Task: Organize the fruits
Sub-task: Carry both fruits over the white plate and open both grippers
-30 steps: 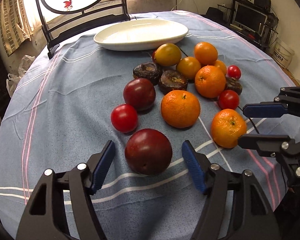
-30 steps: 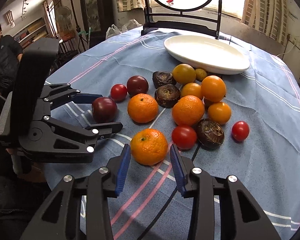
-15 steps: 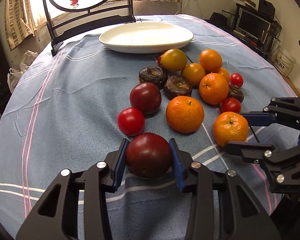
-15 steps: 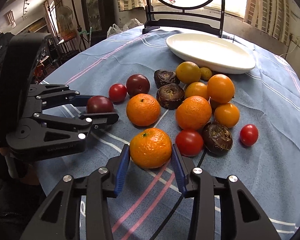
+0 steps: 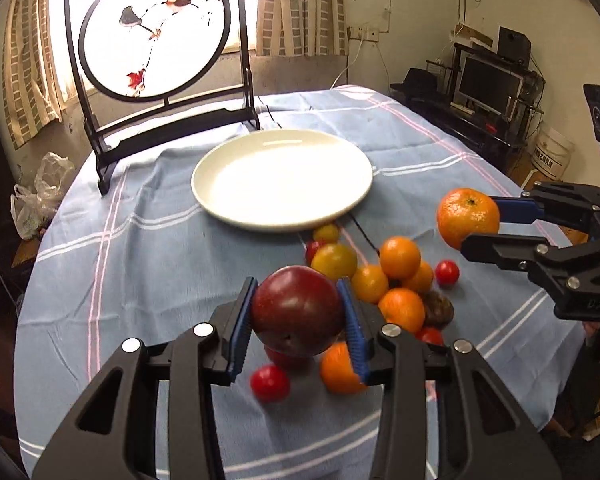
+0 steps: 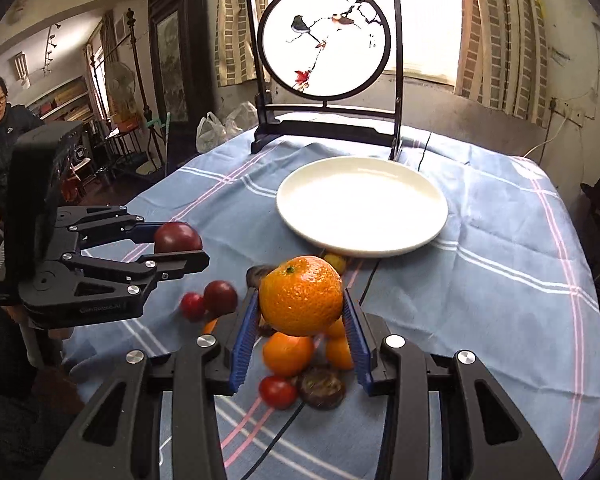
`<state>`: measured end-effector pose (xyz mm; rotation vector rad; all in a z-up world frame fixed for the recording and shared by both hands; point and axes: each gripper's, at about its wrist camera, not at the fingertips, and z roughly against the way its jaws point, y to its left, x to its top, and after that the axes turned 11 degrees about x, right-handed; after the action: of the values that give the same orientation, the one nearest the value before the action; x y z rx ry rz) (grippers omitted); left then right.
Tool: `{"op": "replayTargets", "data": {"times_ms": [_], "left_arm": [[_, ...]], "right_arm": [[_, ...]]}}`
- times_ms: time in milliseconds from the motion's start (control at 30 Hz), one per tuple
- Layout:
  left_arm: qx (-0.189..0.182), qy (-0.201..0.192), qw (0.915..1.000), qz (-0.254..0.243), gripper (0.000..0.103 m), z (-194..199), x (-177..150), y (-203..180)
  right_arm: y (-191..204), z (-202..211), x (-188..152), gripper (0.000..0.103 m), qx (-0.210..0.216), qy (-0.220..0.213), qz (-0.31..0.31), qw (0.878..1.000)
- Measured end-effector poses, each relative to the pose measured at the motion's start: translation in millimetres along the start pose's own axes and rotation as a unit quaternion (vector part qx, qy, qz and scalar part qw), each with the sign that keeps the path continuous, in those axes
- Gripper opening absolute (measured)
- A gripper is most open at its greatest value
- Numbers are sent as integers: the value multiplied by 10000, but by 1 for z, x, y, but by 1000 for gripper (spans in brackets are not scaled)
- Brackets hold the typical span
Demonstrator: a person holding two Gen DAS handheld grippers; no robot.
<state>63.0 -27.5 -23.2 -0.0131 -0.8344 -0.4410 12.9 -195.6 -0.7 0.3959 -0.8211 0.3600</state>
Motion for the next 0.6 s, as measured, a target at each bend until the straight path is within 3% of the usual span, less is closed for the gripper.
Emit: {"op": "replayTargets", "data": {"times_ms": [167, 300, 467, 600], "left_arm": [[286, -103, 9994, 164, 40, -34, 63, 4], [558, 145, 9977, 369, 40, -82, 97, 13], [816, 715, 9937, 288, 40, -142, 100, 13], [827, 917, 9918, 323, 40, -165, 95, 16]], "right_arm": [[-40, -25, 49, 42, -219, -78, -32, 9997], [-77, -66, 79, 42, -319, 106, -329, 9989], [-113, -127, 90, 42, -384, 589, -696, 9951], [-124, -155, 90, 42, -450, 829, -730, 9929]]}}
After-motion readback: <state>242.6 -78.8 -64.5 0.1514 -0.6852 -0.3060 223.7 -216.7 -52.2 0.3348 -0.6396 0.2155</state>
